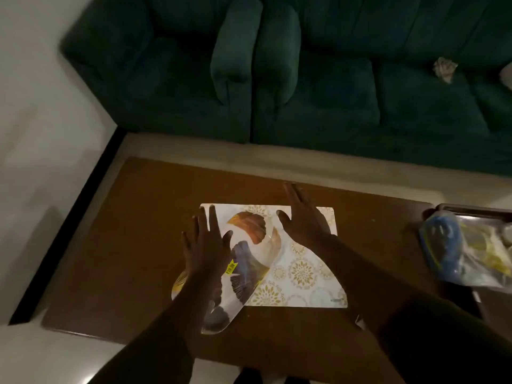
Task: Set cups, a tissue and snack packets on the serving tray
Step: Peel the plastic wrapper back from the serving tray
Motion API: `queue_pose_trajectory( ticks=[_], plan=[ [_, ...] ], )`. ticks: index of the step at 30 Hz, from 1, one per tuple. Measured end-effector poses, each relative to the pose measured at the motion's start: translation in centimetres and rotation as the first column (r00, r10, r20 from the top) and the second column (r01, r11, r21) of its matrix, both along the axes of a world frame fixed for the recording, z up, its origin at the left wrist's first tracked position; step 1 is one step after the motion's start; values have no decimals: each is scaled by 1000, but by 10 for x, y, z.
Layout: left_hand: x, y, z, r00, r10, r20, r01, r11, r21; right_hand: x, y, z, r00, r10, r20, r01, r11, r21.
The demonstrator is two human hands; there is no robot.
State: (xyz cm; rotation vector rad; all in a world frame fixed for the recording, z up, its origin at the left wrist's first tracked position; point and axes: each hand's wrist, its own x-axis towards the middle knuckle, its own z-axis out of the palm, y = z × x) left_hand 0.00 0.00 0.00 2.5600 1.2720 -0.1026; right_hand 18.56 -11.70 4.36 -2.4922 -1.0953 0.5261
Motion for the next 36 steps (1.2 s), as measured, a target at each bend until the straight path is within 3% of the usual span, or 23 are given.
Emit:
queue_pose_trajectory(
  ticks=[3,8,16,21,25,28,31,36],
  plan=[
    [-30,-1,-33,986,151,-76,-158,983,-91,-4,5,-38,998,-16,-66,11,997,-81],
    [-76,-3,-87,941,270,-206,-303,942,-148,-8,9,-101,987,-17,-160,-14,981,-193],
    [-100,-4,-130,897,384,-220,-429,875,-224,-16,14,-159,967,-99,-236,37,967,-254],
    [-83,9,-137,931,330,-156,-356,913,-197,-14,7,-165,936,-301,-182,235,921,-311],
    [-35,25,-129,975,193,-114,-209,966,-154,-7,-43,-164,804,-563,-192,462,795,-394],
    [11,25,-122,999,36,-34,-41,986,-163,-13,-98,-165,744,-643,-183,499,716,-489],
    [42,17,-124,986,-158,-55,146,974,-174,-26,-137,-169,706,-678,-204,475,667,-574],
    [47,8,-132,968,-229,-107,207,961,-184,-35,-152,-170,623,-744,-239,556,637,-534]
  ],
)
